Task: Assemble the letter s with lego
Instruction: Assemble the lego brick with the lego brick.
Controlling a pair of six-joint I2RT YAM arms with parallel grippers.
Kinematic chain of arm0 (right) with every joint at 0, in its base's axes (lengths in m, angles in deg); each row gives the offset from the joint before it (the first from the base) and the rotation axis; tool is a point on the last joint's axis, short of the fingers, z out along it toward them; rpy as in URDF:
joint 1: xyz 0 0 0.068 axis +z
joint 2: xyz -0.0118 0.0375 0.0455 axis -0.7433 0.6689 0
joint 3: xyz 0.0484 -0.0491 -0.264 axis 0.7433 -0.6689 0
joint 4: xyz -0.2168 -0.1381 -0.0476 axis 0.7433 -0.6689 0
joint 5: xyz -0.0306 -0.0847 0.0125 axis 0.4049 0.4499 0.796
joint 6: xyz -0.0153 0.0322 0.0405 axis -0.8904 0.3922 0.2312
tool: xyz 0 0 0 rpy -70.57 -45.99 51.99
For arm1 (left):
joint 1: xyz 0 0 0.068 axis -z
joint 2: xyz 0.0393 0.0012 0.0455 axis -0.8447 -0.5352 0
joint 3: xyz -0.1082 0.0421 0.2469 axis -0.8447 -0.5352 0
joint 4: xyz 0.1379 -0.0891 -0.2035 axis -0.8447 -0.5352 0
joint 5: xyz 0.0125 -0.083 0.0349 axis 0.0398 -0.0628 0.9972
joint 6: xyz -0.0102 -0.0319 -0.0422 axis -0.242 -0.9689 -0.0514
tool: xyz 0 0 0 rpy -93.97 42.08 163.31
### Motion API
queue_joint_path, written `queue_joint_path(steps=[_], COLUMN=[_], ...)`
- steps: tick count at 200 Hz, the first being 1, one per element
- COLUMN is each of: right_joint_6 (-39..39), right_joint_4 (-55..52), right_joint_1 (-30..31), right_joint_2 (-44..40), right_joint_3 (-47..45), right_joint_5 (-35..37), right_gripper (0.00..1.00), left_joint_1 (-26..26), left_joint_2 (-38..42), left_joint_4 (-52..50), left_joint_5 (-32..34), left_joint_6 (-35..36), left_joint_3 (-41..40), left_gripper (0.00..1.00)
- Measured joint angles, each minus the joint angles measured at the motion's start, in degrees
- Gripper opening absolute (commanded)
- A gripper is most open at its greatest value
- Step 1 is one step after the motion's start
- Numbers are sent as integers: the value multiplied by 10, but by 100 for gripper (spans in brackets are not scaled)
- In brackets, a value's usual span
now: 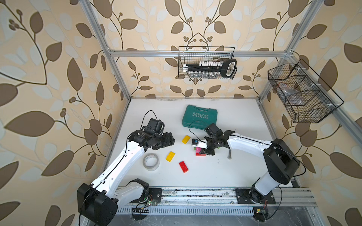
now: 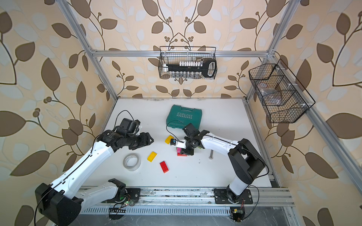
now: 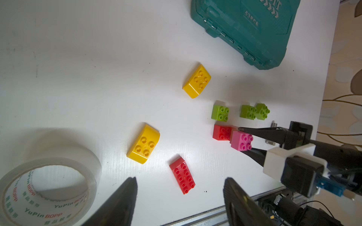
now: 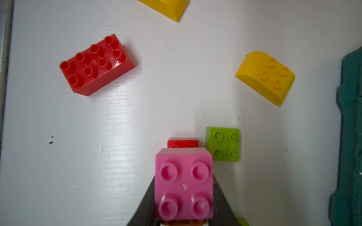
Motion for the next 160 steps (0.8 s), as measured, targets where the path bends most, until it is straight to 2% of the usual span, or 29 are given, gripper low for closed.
queue_joint_path(steps=[44, 69, 89, 132, 160], right_joint_6=[0, 0, 0, 5, 9], right_joint_4=[19, 21, 21, 20, 13], right_joint_1=[-5, -7, -8, -11, -18], right_joint_2=[-8, -9, -9, -9, -9], right_joint_3=[-16, -17, -17, -17, -17], right_joint_5=[-4, -5, -6, -6, -4], right_gripper=[2, 5, 13, 36, 43], left_joint_1=[0, 0, 0, 0, 0], left_joint_2=[0, 0, 0, 0, 0], left_joint_4=[-3, -5, -5, -7, -7], left_joint_5=[0, 0, 0, 0, 0], left_joint_6=[0, 0, 0, 0, 0], left_joint_3=[6, 7, 9, 15, 15], left_gripper=[72, 72, 72, 72, 72])
